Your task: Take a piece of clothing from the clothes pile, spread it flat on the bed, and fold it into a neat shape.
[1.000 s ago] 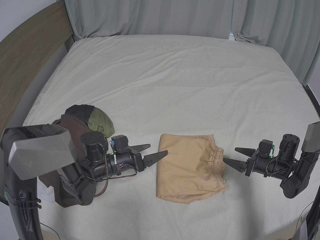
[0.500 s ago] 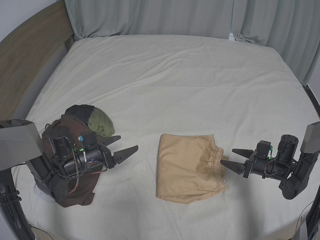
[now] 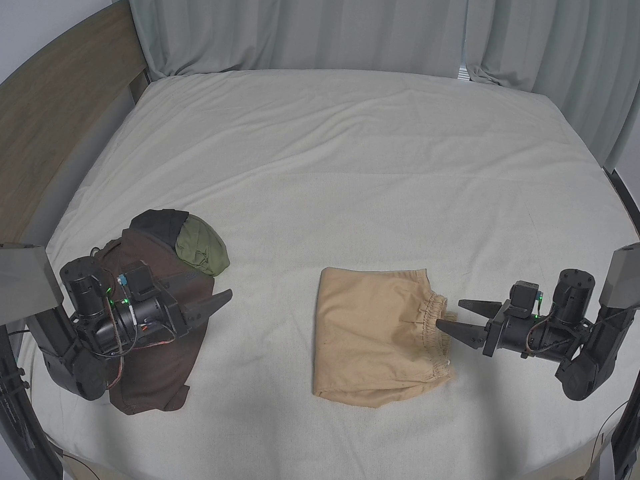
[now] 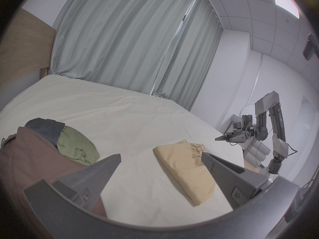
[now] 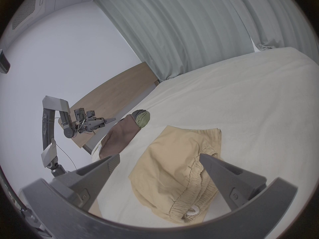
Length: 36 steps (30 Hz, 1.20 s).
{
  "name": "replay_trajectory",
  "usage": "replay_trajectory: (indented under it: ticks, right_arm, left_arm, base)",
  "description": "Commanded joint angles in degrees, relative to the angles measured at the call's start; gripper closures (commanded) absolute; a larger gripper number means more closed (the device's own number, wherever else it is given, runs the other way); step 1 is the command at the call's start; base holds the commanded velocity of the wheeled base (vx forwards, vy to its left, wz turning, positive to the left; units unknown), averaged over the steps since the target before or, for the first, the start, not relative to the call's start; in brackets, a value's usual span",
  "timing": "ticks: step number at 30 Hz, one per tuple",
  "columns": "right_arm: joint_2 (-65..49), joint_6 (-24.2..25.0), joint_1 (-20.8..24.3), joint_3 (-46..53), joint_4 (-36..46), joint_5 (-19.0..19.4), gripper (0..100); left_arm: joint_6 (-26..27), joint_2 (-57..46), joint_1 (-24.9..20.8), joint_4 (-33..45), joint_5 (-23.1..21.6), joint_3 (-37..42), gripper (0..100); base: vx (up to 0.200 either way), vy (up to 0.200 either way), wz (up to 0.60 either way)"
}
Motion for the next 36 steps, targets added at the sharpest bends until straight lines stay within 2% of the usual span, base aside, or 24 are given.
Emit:
replay_trajectory:
  ticks: [1, 5, 20, 36]
  right_arm:
    - [0.0, 0.0, 0.2, -0.2, -0.1, 0.1, 0]
    - [-0.1, -0.2, 0.3, -0.2, -0.2, 0.5, 0]
    - [0.6, -0.9, 0.8, 0.9, -0.1, 0.0, 0]
    - [12.6, -0.2, -1.3, 0.8, 0.0, -0.1, 0]
  left_arm:
    - [0.0, -0.6, 1.1, 0.0, -0.6, 0.9, 0]
    - [0.0, -0.7, 1.2, 0.0, -1.8, 1.3, 0]
    - [0.5, -0.6, 1.3, 0.0, -2.2, 1.5, 0]
    - [0.6, -0.5, 1.2, 0.0, -2.3, 2.1, 0]
  base:
    - [0.000, 0.000, 0.00]
    - [0.000, 0.000, 0.00]
    - [0.000, 0.000, 0.00]
    - [0.000, 0.000, 0.00]
